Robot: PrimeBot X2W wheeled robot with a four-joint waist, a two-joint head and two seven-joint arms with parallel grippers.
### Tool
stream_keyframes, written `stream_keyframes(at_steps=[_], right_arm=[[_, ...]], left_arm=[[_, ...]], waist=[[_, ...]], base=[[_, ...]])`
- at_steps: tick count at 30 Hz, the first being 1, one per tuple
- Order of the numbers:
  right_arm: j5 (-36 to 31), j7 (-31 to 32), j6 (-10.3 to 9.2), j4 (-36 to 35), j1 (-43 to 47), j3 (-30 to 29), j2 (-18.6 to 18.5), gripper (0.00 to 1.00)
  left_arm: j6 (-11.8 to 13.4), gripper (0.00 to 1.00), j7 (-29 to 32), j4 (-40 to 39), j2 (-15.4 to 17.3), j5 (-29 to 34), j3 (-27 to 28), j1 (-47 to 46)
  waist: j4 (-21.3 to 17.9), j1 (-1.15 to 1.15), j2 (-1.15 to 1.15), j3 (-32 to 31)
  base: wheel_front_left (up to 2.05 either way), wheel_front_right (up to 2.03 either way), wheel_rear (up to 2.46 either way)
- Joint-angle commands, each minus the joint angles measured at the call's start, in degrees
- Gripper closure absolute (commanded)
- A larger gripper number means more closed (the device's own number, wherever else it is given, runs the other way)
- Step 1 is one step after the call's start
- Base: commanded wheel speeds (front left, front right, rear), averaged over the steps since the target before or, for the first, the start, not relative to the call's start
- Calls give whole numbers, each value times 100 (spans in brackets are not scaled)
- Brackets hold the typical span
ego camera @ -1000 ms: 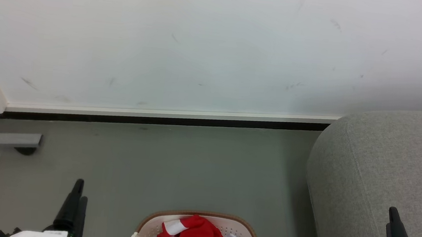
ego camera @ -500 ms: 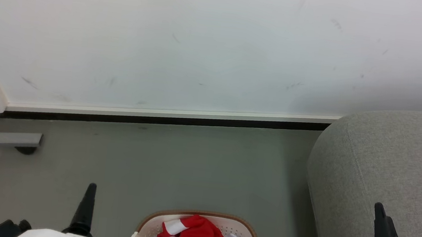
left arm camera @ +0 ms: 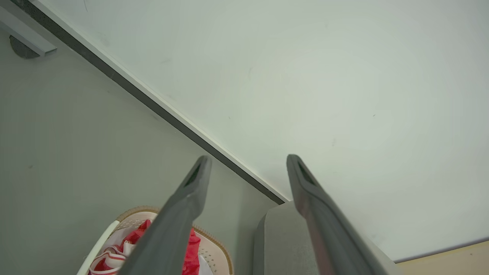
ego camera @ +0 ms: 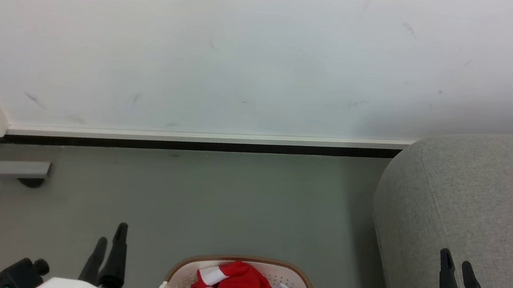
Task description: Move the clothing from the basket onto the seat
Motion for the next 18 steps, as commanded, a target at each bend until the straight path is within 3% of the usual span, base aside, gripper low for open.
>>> stream_keyframes(at_steps=[1,18], right_arm=[[-170,-54,-4,-30,-20,15,-63,0],[-1439,-357,-6,53,23,98,-67,0]], left_arm=[[2,0,-44,-104,83,214,-13,-14],[166,0,-354,-202,152,1470,-175,90]], waist=[[-2,0,0,0],[-13,0,0,2]], base=[[0,0,0],[0,0,0]])
